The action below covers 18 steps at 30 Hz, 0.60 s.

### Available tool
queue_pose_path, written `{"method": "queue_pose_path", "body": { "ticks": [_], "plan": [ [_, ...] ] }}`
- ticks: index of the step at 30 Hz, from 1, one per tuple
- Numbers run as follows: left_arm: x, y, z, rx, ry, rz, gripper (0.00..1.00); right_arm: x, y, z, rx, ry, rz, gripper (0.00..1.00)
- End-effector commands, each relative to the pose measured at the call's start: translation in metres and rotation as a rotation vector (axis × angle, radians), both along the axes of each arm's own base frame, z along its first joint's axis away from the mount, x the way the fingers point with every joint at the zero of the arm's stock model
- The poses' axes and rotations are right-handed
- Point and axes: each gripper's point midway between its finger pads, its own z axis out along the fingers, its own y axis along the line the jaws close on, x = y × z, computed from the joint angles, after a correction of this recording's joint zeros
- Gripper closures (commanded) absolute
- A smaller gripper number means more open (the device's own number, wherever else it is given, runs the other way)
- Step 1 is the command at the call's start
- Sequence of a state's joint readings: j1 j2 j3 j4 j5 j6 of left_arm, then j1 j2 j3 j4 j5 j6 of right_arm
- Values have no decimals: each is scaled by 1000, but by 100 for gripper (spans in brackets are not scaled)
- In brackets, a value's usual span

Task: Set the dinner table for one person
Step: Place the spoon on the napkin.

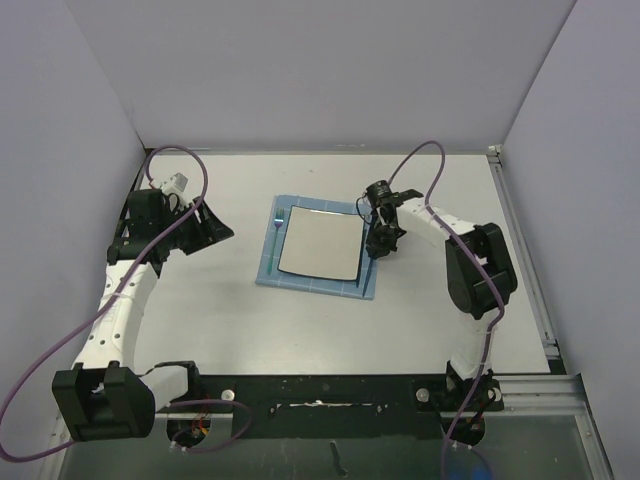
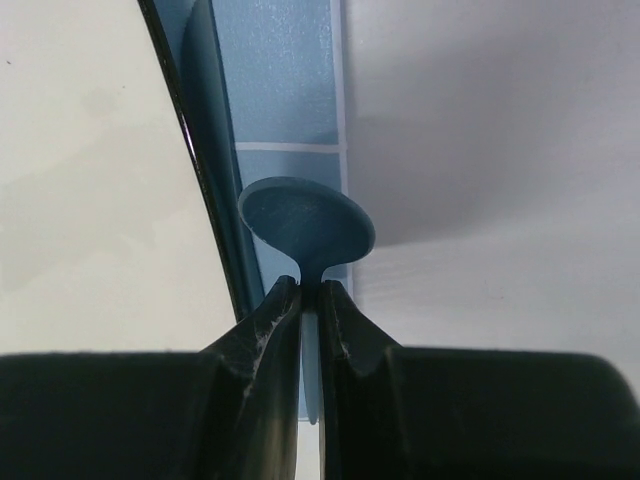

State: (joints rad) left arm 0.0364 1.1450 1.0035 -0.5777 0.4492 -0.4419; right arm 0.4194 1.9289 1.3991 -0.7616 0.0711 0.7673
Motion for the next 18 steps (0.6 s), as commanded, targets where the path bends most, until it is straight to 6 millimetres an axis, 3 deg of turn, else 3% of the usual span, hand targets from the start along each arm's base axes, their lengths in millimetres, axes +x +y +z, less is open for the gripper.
{"method": "queue_pose_path", "body": {
  "ticks": [1, 18],
  "plan": [
    [11, 1, 11, -9, -64, 3, 47, 13, 0, -2, -14, -23, -8, 100],
    [9, 4, 8, 9, -59, 3, 47, 23, 6, -9, -12, -14, -8, 100]
  ]
}}
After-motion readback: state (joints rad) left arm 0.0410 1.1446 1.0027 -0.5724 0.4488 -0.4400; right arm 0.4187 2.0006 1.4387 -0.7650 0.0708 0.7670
